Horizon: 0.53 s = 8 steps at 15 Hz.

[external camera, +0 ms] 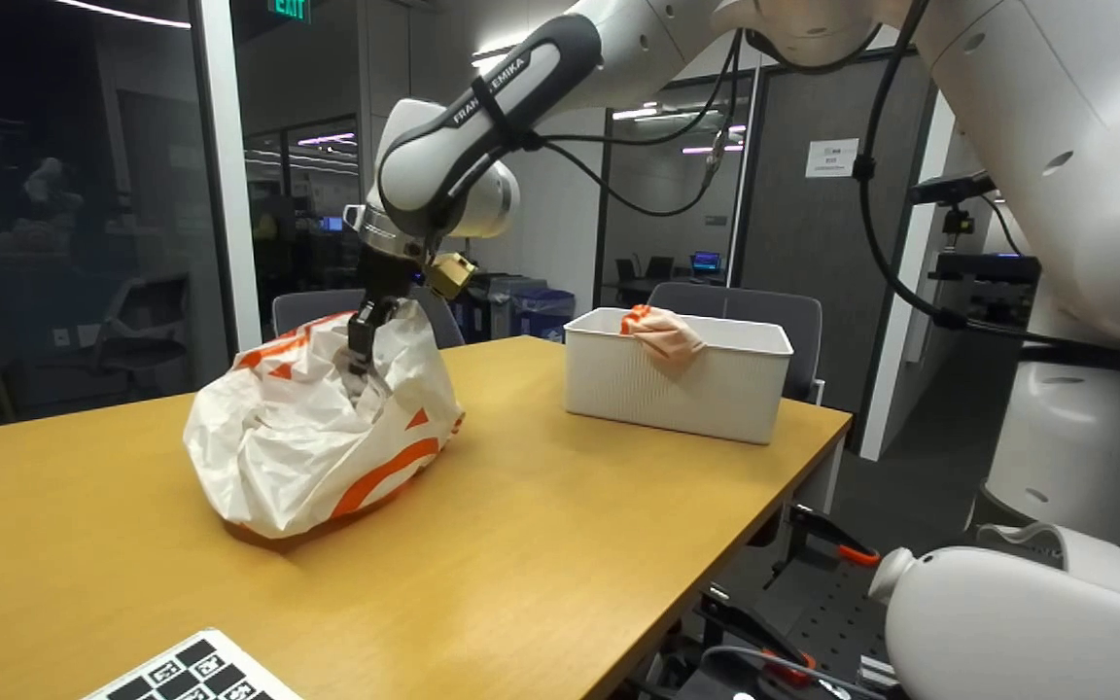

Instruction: Move the items, which are in the plastic, to the laundry basket

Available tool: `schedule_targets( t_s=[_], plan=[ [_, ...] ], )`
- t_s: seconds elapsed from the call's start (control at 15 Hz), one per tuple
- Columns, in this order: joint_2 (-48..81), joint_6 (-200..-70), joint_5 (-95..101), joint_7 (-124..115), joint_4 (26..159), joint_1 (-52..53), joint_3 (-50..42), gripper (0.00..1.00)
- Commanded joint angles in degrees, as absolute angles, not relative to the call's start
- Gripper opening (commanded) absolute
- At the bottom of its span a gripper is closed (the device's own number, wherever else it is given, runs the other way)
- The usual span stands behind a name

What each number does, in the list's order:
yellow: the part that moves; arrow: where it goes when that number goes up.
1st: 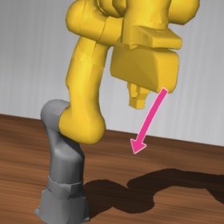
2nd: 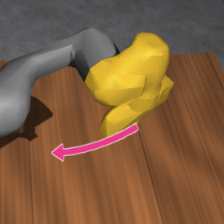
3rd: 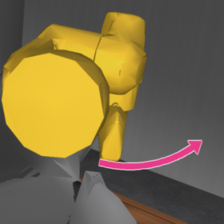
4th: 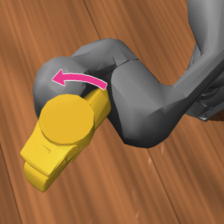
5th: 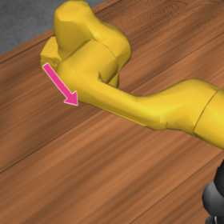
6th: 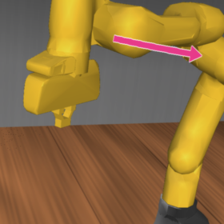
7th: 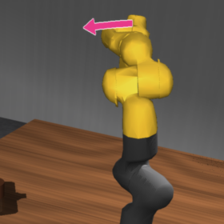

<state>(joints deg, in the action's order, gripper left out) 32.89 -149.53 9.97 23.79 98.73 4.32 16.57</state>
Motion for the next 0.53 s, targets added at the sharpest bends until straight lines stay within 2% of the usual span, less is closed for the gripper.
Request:
schedule_targets(
  t_s=[0.0, 0.2, 0.47],
  plan=[
    [28.1, -145.9, -2.3, 25.1, 101.5, 0.4, 21.3, 0.04],
    [25.0, -143.7, -10.4, 24.4, 102.3, -0.6, 22.1, 0.04],
    [18.6, -148.1, -4.0, 16.6, 106.9, 4.5, 14.7, 0.04]
  ],
)
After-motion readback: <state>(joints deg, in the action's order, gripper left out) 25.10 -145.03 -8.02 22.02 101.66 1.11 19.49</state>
